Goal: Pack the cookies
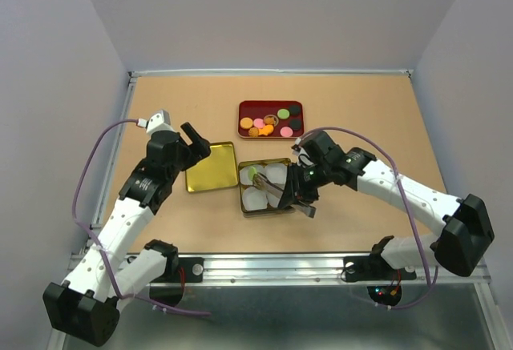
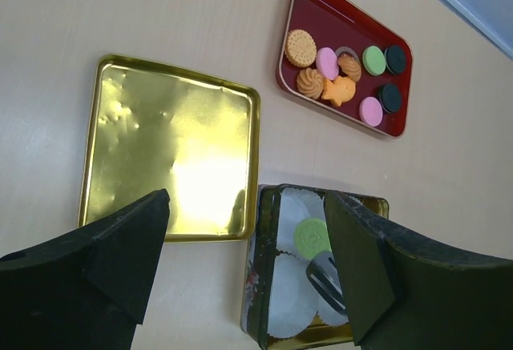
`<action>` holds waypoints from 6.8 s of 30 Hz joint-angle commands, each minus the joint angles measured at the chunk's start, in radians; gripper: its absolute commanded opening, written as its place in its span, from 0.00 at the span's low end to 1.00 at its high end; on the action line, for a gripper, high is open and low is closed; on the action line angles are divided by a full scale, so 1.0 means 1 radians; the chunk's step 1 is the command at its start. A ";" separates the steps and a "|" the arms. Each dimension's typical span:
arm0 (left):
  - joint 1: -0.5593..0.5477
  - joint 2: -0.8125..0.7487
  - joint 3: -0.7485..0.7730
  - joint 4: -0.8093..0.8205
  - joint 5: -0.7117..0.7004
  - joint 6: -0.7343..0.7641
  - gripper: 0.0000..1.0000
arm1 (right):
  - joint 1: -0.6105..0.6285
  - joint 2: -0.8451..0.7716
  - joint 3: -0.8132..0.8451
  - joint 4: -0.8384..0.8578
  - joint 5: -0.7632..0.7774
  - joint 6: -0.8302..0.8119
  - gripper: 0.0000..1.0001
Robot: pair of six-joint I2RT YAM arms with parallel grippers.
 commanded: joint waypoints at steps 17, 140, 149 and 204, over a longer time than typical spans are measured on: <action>0.009 -0.023 -0.046 0.033 0.006 -0.009 0.89 | 0.005 0.060 0.000 0.109 0.051 0.022 0.00; -0.002 -0.049 -0.238 0.229 0.166 -0.095 0.85 | -0.258 0.698 0.971 -0.270 0.345 -0.251 0.28; -0.002 -0.014 -0.198 0.226 0.166 -0.086 0.85 | -0.256 0.387 0.752 -0.320 0.279 -0.266 0.27; -0.002 -0.059 -0.185 0.143 0.104 -0.057 0.85 | -0.123 0.060 0.051 -0.006 0.232 -0.208 0.26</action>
